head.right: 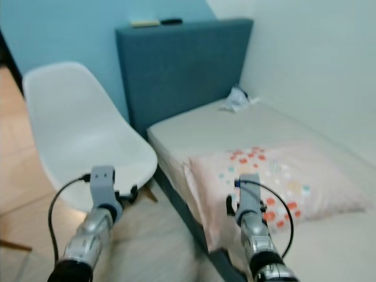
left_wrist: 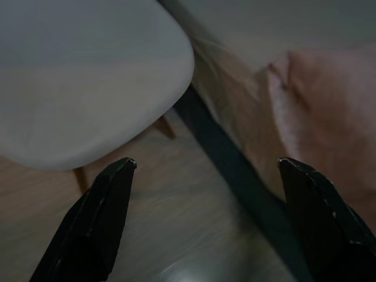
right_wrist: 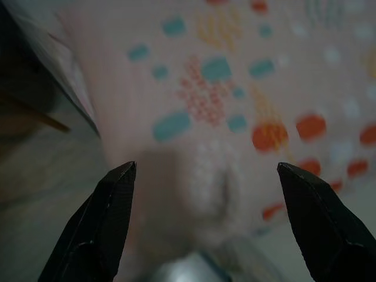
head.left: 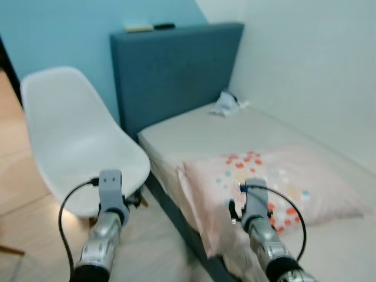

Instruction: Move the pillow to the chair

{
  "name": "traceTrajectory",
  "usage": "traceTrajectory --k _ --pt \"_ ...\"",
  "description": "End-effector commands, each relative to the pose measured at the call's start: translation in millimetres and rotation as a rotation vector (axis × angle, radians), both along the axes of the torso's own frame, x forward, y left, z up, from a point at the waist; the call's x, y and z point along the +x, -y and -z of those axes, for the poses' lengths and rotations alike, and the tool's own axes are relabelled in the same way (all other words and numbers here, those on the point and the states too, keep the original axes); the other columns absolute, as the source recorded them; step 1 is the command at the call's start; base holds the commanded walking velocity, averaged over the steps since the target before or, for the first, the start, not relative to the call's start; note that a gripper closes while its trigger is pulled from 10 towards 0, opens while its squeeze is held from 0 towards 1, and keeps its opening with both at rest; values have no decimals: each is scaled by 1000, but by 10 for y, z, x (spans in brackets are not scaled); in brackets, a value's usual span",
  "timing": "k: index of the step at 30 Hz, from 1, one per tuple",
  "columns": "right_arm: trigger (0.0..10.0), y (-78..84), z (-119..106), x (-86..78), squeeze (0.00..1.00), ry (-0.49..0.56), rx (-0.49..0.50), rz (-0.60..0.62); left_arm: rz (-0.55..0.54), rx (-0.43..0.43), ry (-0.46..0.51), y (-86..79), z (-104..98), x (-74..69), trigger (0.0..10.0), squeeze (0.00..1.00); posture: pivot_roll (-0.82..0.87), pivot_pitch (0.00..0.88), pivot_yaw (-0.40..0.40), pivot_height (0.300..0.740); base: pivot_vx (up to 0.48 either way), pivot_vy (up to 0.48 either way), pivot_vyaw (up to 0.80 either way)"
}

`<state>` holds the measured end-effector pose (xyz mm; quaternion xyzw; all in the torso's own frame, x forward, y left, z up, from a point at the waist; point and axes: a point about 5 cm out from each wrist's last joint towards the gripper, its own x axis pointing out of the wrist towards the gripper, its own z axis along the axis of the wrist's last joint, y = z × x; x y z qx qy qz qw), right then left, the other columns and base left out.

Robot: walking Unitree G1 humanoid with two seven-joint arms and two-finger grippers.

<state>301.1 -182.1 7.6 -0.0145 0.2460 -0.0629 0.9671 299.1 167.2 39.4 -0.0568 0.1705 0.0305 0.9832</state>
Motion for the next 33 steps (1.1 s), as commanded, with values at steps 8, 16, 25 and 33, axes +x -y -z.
traceTrajectory --k 8,16,25,33 --pt "10000 40 19 -16 0 -19 -6 6 52 -55 37 104 -38 25 10000 0 -40 16 -46 740 0 0 -800" --pt "10000 47 13 -15 0 -15 -5 6 95 86 -3 88 8 6 10000 0 -42 21 -40 740 0 0 -800" --pt "10000 63 26 -29 0 -20 -6 11 75 14 -23 76 21 1 10000 0 -40 26 -39 740 0 0 -800" --pt "10000 63 30 -36 0 -22 -5 19 105 156 -63 30 66 -19 10000 0 -37 39 -41 740 0 0 -800"
